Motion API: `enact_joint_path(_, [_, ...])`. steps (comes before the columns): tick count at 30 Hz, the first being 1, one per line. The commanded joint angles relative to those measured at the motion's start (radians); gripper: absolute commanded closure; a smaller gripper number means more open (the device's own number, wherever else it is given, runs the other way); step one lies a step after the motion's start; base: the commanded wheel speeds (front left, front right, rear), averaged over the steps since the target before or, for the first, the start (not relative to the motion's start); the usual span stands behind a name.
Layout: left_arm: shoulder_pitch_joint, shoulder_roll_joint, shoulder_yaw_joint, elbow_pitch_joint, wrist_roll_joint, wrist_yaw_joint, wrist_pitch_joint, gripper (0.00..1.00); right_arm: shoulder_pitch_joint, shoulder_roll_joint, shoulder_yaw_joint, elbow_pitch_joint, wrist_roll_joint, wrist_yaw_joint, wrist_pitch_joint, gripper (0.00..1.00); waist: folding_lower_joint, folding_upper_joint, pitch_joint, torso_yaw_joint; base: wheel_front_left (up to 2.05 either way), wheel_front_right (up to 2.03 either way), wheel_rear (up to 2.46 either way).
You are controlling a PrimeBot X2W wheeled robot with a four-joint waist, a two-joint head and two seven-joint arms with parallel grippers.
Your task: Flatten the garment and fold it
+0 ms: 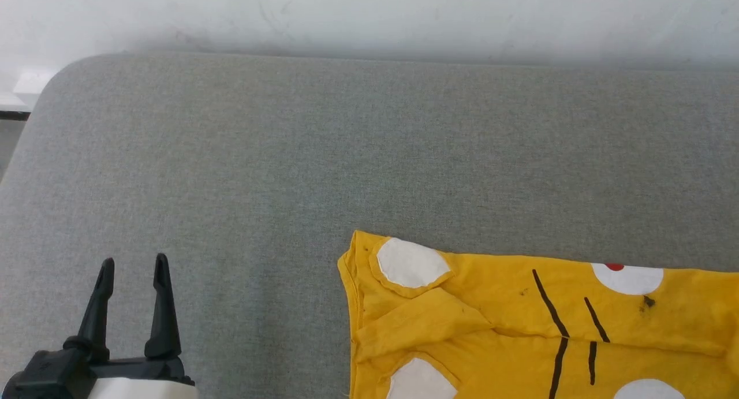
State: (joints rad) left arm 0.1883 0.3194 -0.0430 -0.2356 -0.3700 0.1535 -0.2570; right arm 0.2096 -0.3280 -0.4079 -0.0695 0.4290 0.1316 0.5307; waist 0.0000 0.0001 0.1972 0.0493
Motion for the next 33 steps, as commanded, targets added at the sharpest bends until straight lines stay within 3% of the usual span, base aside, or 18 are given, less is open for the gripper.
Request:
enact_joint_path(1, [0.011,0.000,-0.005,0.005,-0.005,-0.006,-0.003,0.00,0.010,0.011,0.052,-0.034,0.032,-0.001,0.021,1.00,0.0000,-0.0001,-0.007,-0.003,0.00,0.00,0.00])
enact_joint_path(9, [-0.001,-0.007,-0.018,0.011,-0.015,-0.009,-0.001,0.00,-0.001,0.034,0.323,-0.209,0.147,-0.001,0.153,1.00,0.0000,-0.0001,-0.019,0.001,0.00,0.00,0.00])
enact_joint_path(16, [-0.013,-0.015,-0.027,0.025,-0.025,-0.017,-0.002,0.00,-0.119,0.039,0.518,-0.258,0.167,-0.001,0.191,1.00,0.0000,-0.0001,-0.014,0.026,0.00,0.00,0.00])
enact_joint_path(24, [-0.034,-0.024,-0.032,0.041,-0.029,-0.025,-0.003,0.00,-0.278,0.038,0.717,-0.220,0.182,-0.001,0.201,1.00,0.0000,-0.0001,0.000,0.053,0.00,0.00,0.00])
enact_joint_path(33, [-0.057,-0.041,-0.040,0.067,-0.029,-0.037,-0.004,0.00,-0.464,0.071,0.934,-0.052,0.160,-0.001,0.170,1.00,0.0000,-0.0001,0.011,0.074,0.00,0.00,0.00])
